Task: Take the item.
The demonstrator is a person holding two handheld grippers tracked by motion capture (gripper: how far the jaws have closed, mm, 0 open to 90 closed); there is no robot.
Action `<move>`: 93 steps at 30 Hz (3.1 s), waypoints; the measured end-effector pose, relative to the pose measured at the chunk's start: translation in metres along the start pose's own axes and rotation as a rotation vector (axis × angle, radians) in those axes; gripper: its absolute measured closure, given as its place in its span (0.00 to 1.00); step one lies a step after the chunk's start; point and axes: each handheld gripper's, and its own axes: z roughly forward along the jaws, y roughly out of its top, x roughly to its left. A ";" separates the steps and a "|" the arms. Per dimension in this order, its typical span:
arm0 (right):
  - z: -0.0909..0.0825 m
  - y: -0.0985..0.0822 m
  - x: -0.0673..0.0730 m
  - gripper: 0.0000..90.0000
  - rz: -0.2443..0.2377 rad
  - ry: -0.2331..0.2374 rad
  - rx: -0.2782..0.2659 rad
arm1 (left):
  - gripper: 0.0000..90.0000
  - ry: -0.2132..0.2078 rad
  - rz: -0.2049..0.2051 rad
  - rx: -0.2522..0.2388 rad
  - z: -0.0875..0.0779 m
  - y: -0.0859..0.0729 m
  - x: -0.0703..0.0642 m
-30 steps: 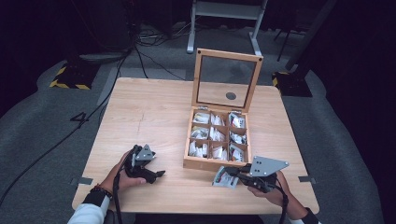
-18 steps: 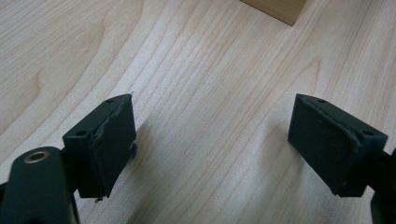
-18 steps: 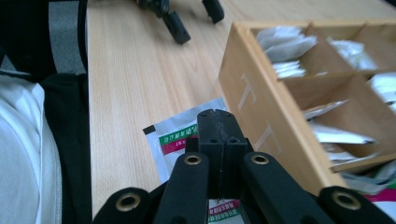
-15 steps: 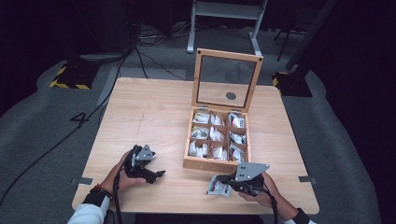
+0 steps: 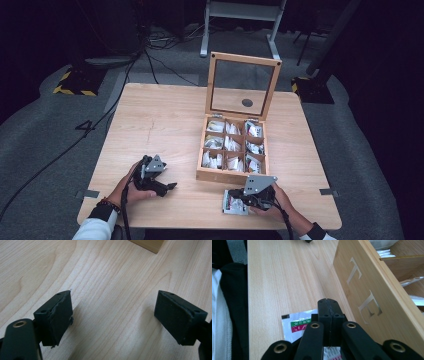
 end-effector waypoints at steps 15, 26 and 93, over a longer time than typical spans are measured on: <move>-0.016 0.002 -0.005 0.70 0.014 0.006 -0.048 | 0.17 0.001 -0.001 0.000 0.000 0.000 0.000; -0.035 0.008 -0.011 0.42 0.033 -0.032 -0.107 | 0.17 0.005 -0.005 0.001 0.000 0.000 -0.001; -0.084 -0.040 -0.166 0.33 0.458 -0.473 -0.134 | 0.25 0.088 -0.082 -0.104 0.007 0.062 0.054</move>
